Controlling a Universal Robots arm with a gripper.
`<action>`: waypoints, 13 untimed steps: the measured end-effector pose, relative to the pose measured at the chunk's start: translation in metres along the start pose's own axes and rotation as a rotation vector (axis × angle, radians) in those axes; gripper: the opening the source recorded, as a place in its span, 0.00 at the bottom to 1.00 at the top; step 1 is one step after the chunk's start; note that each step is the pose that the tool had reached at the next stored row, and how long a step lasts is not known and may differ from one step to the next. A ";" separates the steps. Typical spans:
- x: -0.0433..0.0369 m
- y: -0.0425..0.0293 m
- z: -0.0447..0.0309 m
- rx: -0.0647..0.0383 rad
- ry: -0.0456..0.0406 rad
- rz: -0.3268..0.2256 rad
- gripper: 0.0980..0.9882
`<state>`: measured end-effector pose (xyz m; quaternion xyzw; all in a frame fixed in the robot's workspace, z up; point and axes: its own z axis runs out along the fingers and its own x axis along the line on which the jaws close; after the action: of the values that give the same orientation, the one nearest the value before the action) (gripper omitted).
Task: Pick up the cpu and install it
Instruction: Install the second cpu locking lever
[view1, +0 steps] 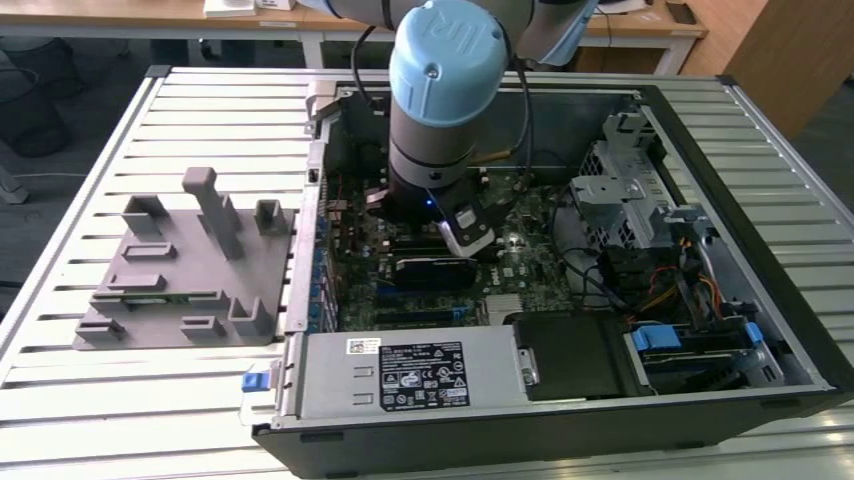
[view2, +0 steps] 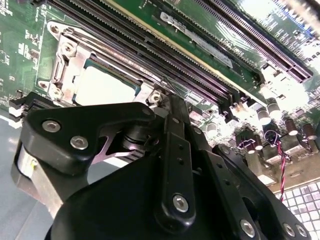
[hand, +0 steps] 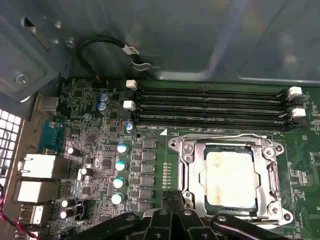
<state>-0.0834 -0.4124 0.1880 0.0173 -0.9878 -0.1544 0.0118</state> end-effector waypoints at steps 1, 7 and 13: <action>0.0001 -0.0002 0.0007 -0.001 -0.0002 0.000 0.01; 0.0004 0.0000 0.0000 -0.001 -0.0002 0.000 0.01; 0.0006 0.0029 -0.0088 -0.002 -0.0003 0.000 0.01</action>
<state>-0.0838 -0.4123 0.1973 0.0174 -0.9877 -0.1552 0.0116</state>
